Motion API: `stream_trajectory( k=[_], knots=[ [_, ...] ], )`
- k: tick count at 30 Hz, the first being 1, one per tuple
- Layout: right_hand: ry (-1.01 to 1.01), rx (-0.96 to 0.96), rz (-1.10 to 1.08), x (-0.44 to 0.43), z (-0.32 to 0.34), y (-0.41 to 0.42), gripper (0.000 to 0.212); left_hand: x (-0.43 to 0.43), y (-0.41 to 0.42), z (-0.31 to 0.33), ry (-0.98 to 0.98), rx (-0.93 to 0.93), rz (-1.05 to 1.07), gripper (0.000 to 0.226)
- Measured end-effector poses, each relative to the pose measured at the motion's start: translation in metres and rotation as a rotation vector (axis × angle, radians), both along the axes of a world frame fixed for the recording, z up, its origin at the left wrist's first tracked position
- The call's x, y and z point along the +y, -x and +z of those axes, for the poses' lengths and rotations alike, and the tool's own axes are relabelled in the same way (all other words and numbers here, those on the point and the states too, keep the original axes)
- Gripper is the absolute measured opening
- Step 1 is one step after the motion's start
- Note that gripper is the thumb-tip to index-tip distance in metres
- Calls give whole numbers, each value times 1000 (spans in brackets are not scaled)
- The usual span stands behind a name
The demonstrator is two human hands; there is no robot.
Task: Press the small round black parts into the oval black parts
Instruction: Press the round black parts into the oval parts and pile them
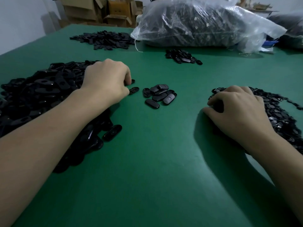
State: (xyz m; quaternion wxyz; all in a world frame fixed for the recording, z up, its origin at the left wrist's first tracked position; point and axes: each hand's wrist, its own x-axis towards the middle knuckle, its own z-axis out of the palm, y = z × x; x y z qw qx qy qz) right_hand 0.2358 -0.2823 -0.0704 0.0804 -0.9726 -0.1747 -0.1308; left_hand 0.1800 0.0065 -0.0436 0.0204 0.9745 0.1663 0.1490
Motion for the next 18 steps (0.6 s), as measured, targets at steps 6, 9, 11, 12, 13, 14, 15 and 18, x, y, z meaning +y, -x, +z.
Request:
stream_trajectory(
  k=[6,9,11,12,13,14,15,18],
  knots=[
    [-27,-12,15,3,1,5,12,-2,3,4,68,-183,-32,23],
    [-42,-27,26,4,1,6,9,-6,7,8,354,-191,-118,23],
    [-32,-28,28,4,1,6,9,-15,13,8,646,-198,-167,20],
    [-26,-26,29,5,1,6,9,-21,17,7,794,-190,-190,20],
    [-23,-24,31,5,1,5,9,-29,21,5,914,-177,-218,20],
    [-23,-21,34,5,1,5,9,-36,25,2,991,-164,-251,20],
    [-28,-17,38,4,2,5,9,-43,29,-2,1030,-156,-285,20],
    [-57,-5,51,5,3,6,8,-59,43,-20,1043,-156,-371,22]
  ],
)
